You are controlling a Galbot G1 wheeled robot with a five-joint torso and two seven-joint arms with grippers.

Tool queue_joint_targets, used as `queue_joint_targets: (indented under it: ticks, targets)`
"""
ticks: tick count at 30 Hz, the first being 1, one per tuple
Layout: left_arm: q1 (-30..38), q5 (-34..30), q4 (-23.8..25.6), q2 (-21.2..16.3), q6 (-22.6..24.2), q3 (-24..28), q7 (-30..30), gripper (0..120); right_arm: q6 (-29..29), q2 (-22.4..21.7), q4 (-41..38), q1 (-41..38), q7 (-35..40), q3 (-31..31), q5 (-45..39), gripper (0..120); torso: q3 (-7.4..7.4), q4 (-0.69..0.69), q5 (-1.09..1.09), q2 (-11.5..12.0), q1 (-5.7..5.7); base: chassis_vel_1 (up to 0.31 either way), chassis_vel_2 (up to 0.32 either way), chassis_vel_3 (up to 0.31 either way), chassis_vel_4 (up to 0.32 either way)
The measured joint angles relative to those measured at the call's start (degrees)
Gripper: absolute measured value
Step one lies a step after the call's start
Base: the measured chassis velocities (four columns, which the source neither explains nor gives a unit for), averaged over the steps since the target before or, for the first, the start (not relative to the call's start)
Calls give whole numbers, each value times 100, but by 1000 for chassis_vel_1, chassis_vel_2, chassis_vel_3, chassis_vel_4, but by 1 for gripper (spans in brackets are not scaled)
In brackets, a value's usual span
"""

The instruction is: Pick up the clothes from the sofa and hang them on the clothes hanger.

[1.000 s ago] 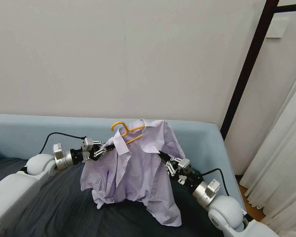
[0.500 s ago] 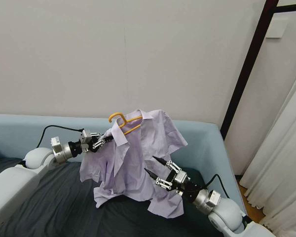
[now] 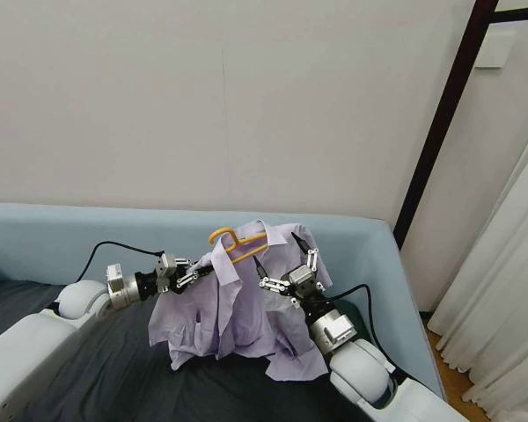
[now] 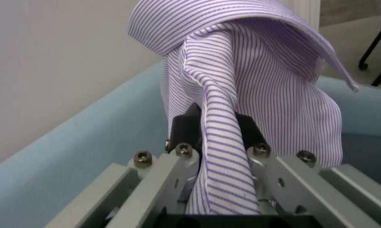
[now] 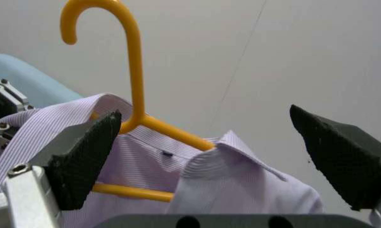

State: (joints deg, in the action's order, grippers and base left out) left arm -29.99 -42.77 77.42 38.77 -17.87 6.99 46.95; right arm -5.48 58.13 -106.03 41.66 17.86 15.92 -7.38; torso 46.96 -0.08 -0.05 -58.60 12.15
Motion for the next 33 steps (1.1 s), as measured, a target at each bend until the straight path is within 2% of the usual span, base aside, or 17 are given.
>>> queue_joint_targets:
  ticks: [10, 15, 16, 19, 23, 33]
  targets:
    - [-116, 83, 35, 47, -2, 0, 4, 6, 611, 164, 18, -43, 225, 216, 11, 99, 0, 1, -1, 0, 0, 0, 0, 0, 0]
    - [-138, 84, 71, 33, -14, -27, 13, 6, 1128, 245, 61, -80, 593, 236, 70, 79, 0, 0, 0, 0, 0, 0, 0, 0, 0]
    - [-138, 84, 71, 33, -14, -27, 13, 6, 1128, 245, 61, -80, 593, 236, 70, 79, 0, 0, 0, 0, 0, 0, 0, 0, 0]
    - [-147, 81, 85, 19, -19, -49, 19, 6, 1324, 266, 95, -79, 783, 215, 143, 63, 0, 1, 0, 0, 0, 0, 0, 0, 0]
    - [-158, 78, 88, 10, -21, -62, 21, 6, 1305, 266, 117, -38, 812, 162, 174, 49, 0, 1, 0, 0, 0, 0, 0, 0, 0]
    - [-47, 77, -23, 38, -28, -12, 27, 6, 828, 216, 180, 44, 538, 34, 169, 14, 0, 1, 0, 0, 0, 0, 0, 0, 0]
